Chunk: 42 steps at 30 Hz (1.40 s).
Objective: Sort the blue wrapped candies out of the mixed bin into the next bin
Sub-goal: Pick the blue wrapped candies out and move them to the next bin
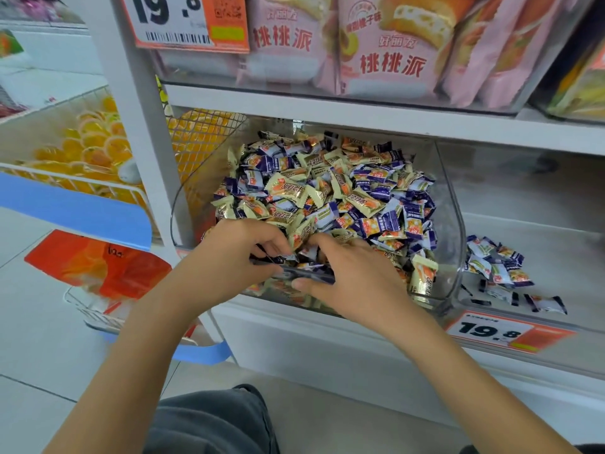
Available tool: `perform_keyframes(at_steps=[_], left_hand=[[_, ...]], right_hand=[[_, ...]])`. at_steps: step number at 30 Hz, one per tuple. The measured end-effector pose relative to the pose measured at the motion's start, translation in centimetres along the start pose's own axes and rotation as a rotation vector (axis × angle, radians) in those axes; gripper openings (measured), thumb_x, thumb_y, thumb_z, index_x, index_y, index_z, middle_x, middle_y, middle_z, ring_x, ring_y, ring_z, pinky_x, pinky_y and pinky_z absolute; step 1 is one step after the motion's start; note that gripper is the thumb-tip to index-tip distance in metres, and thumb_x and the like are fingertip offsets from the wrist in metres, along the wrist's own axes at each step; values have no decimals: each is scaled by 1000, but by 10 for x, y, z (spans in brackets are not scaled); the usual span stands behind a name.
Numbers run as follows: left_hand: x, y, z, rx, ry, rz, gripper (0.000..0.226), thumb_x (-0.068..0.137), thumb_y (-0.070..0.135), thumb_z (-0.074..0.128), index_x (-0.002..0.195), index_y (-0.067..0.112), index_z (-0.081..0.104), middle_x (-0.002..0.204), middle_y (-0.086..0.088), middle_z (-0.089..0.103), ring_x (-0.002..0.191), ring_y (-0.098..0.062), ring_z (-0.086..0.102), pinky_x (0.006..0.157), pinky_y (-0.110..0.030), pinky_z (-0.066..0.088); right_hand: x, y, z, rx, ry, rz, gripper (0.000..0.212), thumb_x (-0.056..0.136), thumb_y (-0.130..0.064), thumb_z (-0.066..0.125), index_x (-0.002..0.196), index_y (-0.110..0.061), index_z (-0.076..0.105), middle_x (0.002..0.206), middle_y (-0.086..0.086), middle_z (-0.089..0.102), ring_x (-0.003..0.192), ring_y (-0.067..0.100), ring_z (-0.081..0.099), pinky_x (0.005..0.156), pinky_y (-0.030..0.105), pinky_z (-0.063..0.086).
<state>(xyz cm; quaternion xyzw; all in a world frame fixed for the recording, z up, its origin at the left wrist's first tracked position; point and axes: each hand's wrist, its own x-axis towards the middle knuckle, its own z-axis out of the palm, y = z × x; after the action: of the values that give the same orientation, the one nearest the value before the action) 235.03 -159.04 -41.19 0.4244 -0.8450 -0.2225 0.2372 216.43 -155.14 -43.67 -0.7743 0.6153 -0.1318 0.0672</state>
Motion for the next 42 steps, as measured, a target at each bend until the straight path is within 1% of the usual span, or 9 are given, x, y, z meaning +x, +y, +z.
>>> perform_keyframes(at_steps=[6, 11, 18, 23, 29, 33, 36, 40, 42], left_hand=[[0, -2, -1, 11, 8, -4, 34, 71, 7, 79, 102, 18, 71, 83, 19, 59, 84, -3, 60, 81, -13, 49], [1, -4, 2, 7, -1, -17, 41, 72, 11, 78, 111, 16, 69, 93, 1, 67, 84, -4, 61, 81, -15, 49], [0, -2, 0, -2, -15, -20, 41, 74, 13, 77, 114, 17, 67, 100, 2, 67, 89, -7, 60, 83, -24, 53], [2, -4, 0, -15, -47, -12, 38, 76, 12, 75, 113, 19, 68, 104, 0, 67, 94, -9, 61, 86, -26, 53], [4, 1, 2, 36, -108, -22, 29, 83, 18, 69, 112, 23, 68, 89, 14, 63, 75, 11, 54, 70, -1, 42], [8, 6, 3, 54, -125, 5, 22, 83, 13, 68, 103, 21, 70, 78, 18, 58, 72, 8, 54, 63, -4, 41], [8, 7, 5, 54, -125, 3, 23, 83, 10, 69, 103, 21, 70, 82, 15, 59, 75, 8, 54, 64, -2, 40], [8, 17, 6, 3, -52, 21, 21, 82, 7, 69, 101, 16, 70, 82, 11, 61, 74, 10, 52, 68, 1, 40], [10, 23, 9, -27, 2, 40, 20, 82, 9, 69, 101, 15, 70, 86, 7, 64, 76, 9, 53, 69, 0, 41]], right_hand=[[-2, 0, 1, 61, 66, -15, 42, 80, -70, 49, 110, -41, 48, 96, -12, 62, 89, 12, 54, 55, 27, 35], [5, -6, 4, -60, 29, 17, 60, 78, -74, 45, 125, -36, 48, 106, -6, 64, 97, 19, 60, 63, 29, 43], [3, -5, 6, -52, 114, 58, 68, 73, -82, 41, 110, -28, 58, 93, -5, 67, 85, 18, 63, 62, 29, 49], [0, -6, 0, -47, 108, 34, 67, 75, -80, 33, 113, -32, 60, 93, -5, 67, 85, 17, 62, 52, 25, 35], [-3, -6, -3, -2, 134, 14, 47, 82, -69, 38, 105, -34, 58, 79, -8, 51, 66, 14, 45, 48, 21, 28], [-5, 1, -6, 283, 143, 5, 31, 87, -49, 52, 101, -23, 58, 85, 5, 57, 65, 20, 49, 61, 32, 41], [-7, 7, -15, 387, 188, 26, 22, 89, -34, 58, 102, -16, 60, 74, -1, 55, 55, 8, 43, 54, 18, 33], [-11, 11, -29, 455, 292, 66, 8, 92, -29, 57, 97, -23, 57, 83, 6, 64, 68, 18, 55, 61, 23, 40], [-19, 14, -43, 547, 392, 120, 7, 93, -26, 55, 86, -26, 54, 75, -3, 58, 61, 9, 49, 54, 16, 36]])
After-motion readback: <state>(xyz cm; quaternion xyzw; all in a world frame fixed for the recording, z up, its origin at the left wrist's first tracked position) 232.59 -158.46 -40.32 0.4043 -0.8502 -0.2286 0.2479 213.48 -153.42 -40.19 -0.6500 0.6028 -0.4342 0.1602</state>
